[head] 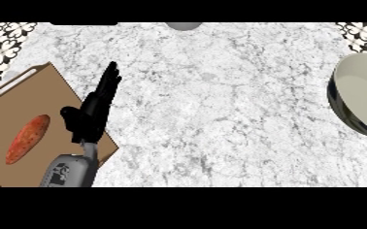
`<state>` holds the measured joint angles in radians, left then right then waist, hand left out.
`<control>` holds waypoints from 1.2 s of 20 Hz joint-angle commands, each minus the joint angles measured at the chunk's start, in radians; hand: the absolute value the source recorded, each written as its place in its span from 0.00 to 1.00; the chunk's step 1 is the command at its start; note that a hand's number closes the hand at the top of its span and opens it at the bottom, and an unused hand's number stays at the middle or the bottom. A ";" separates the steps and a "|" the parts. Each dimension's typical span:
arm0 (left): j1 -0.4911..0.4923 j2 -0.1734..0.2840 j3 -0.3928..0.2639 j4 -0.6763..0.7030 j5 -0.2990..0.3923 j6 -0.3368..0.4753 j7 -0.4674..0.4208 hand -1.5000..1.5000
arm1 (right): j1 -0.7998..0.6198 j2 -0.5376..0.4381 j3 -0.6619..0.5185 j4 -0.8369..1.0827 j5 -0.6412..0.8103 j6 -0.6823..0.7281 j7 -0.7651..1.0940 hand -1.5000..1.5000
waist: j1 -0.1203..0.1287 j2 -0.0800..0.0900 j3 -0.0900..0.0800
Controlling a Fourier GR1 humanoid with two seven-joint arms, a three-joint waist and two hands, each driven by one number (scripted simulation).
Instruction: Pick the lemon from the placemat and place it in the bowl
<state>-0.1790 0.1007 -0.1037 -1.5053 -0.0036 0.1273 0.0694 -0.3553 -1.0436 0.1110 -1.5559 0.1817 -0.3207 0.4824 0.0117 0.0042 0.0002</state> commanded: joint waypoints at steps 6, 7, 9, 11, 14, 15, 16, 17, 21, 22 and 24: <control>0.024 0.028 0.048 0.025 0.033 -0.056 -0.064 0.50 | 0.004 0.110 -0.078 0.443 0.073 -0.019 -0.350 1.00 | 0.002 0.003 0.001; 0.056 -0.017 -0.033 -0.103 -0.023 0.004 0.072 0.50 | -0.083 0.143 -0.064 0.495 0.104 0.005 -0.327 1.00 | 0.011 -0.001 0.001; -0.012 0.001 0.021 -0.023 -0.002 -0.021 0.030 0.50 | -0.119 0.167 -0.087 0.587 0.109 0.030 -0.389 1.00 | 0.004 0.000 0.000; -0.034 -0.030 -0.002 -0.034 -0.015 0.007 0.067 0.50 | -0.147 0.199 -0.067 0.666 0.111 0.059 -0.414 1.00 | 0.011 0.002 0.001; -0.005 -0.026 -0.006 0.001 -0.014 -0.016 0.013 0.50 | -0.118 0.217 -0.144 0.768 0.000 0.130 -0.504 1.00 | 0.011 0.005 0.002; 0.005 -0.024 -0.004 0.011 -0.031 -0.005 0.002 0.50 | -0.106 0.229 -0.138 0.769 -0.003 0.158 -0.509 0.00 | 0.005 0.002 0.001; 0.038 -0.027 -0.009 -0.005 -0.016 -0.024 -0.042 0.50 | -0.111 0.177 -0.170 0.806 -0.041 0.244 -0.572 0.00 | 0.006 0.002 0.001; 0.004 0.016 0.039 0.009 0.017 -0.058 -0.017 0.50 | -0.099 0.202 -0.171 0.797 -0.062 0.271 -0.609 0.00 | 0.001 0.001 0.001; 0.037 -0.020 -0.001 -0.054 -0.001 -0.031 0.031 0.50 | -0.167 0.266 -0.213 0.949 -0.061 0.256 -0.779 0.00 | 0.014 0.002 0.002; 0.054 -0.028 0.005 0.019 -0.022 -0.024 -0.058 0.50 | -0.130 0.229 -0.243 0.930 -0.082 0.288 -0.827 0.00 | -0.002 0.000 0.001; 0.033 -0.007 0.015 -0.025 -0.017 -0.027 0.000 0.50 | -0.181 0.222 -0.292 0.948 -0.130 0.314 -0.858 0.00 | 0.003 0.000 0.002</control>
<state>-0.1511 0.0887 -0.0927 -1.5246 -0.0172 0.1026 0.0688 -0.4986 -0.8192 -0.1158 -0.6649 0.1047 -0.0526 -0.2685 0.0161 0.0052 0.0022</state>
